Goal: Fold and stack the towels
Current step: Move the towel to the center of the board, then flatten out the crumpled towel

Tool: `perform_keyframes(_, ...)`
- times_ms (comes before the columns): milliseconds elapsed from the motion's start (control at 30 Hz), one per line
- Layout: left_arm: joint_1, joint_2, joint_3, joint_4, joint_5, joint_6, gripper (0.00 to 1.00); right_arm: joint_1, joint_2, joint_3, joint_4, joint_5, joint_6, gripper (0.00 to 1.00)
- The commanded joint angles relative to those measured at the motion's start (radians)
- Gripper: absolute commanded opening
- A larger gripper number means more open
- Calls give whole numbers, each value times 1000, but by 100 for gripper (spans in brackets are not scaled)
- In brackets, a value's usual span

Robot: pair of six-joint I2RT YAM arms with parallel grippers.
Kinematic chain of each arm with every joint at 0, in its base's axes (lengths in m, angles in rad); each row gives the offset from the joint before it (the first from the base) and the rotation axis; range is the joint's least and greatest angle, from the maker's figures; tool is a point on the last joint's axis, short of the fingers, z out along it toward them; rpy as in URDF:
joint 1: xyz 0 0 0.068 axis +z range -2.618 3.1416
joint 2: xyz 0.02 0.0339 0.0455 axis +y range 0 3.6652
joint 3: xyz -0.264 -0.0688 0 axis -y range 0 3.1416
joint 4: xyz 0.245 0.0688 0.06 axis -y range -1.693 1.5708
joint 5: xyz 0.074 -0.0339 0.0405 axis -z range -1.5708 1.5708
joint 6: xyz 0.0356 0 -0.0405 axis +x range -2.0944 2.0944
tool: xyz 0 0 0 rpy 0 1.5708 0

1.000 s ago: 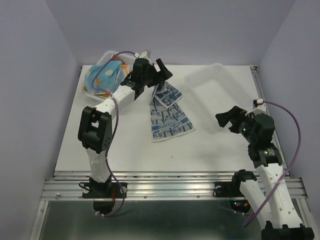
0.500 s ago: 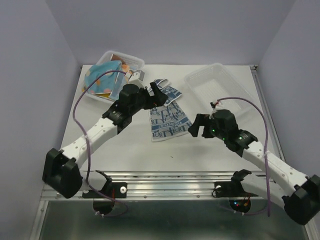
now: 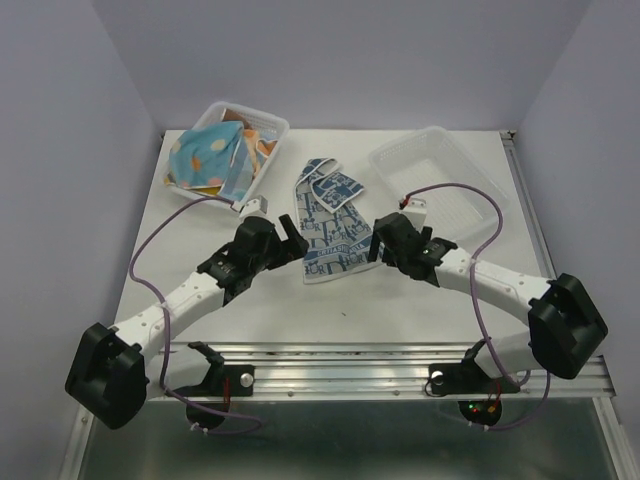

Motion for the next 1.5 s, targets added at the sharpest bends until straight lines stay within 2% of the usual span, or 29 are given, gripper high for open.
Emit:
perform_keyframes(0, -8, -29, 2, 26, -56, -22, 99, 6, 51, 66, -4, 128, 68, 86)
perform_keyframes(233, -16, 35, 16, 0, -53, -26, 99, 2, 161, 106, 31, 114, 54, 72)
perform_keyframes(333, -23, 71, 21, 3, -56, -32, 99, -8, 210, 122, 40, 110, 62, 70)
perform_keyframes(500, -36, 108, 33, 2, -60, -30, 99, -39, 253, 113, 67, 91, 77, 61)
perform_keyframes(833, -51, 158, 51, 0, -60, -30, 99, -96, 273, 46, 217, -33, 11, 52)
perform_keyframes(1333, -80, 207, 57, -17, -65, -52, 99, -103, 272, -28, 171, -45, 64, 46)
perform_keyframes(1467, -86, 224, 62, -18, -67, -53, 99, -105, 241, -54, 160, -70, 70, 42)
